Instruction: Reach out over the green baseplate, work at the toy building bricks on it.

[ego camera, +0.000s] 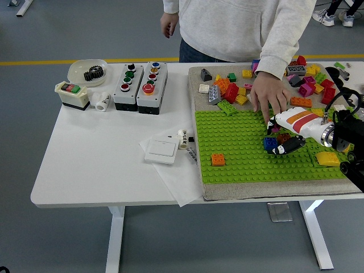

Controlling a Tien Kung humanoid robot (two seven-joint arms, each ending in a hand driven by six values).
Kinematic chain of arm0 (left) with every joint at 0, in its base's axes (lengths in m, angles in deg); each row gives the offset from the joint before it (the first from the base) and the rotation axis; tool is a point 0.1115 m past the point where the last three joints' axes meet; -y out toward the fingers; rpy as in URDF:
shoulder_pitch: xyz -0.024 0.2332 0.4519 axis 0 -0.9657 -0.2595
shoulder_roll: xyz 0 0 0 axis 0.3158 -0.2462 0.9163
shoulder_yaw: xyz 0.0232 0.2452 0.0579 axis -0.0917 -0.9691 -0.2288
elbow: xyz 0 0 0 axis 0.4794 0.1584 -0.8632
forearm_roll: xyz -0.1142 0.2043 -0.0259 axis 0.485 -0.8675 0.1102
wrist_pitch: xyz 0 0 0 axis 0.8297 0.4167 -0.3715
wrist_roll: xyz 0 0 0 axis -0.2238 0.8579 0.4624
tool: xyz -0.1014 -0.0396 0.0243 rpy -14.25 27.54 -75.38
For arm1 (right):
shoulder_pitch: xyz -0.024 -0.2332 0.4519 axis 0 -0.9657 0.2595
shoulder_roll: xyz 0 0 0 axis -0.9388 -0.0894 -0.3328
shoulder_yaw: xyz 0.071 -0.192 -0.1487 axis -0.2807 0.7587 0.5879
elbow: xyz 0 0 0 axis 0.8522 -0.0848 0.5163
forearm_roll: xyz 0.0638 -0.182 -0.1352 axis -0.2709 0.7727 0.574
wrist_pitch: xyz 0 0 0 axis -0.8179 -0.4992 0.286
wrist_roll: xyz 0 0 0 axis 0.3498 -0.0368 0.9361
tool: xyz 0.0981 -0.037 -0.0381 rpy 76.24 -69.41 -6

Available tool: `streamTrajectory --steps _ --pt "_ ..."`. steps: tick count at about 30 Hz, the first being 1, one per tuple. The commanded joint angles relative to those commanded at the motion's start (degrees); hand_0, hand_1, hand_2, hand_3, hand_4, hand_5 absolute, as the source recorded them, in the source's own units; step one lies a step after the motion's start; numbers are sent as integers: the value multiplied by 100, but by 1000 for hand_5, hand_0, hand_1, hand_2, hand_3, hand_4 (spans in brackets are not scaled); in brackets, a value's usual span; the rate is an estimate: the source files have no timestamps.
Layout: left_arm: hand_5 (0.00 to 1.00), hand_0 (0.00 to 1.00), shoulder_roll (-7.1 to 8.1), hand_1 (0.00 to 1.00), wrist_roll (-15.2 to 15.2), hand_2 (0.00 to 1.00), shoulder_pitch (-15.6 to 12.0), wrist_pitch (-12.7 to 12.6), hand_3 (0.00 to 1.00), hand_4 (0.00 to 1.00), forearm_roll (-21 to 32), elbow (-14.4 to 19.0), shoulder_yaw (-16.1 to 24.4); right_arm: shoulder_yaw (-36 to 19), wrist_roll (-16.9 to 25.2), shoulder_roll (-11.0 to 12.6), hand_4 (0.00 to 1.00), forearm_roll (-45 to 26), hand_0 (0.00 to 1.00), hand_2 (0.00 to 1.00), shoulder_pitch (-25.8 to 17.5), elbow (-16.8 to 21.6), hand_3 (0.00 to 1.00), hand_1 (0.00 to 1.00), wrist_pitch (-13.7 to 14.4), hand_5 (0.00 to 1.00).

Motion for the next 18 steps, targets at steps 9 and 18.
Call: streamTrajectory --steps 9,18 --pt "594 739 5 731 -7 735 22 7 595 658 27 6 -24 75 -15 -44 900 24 705 640 -4 -144 544 606 46 529" --pt "593 739 4 732 -9 736 36 9 594 658 31 12 -32 52 62 -79 857 -13 684 627 -31 -235 537 592 147 546"
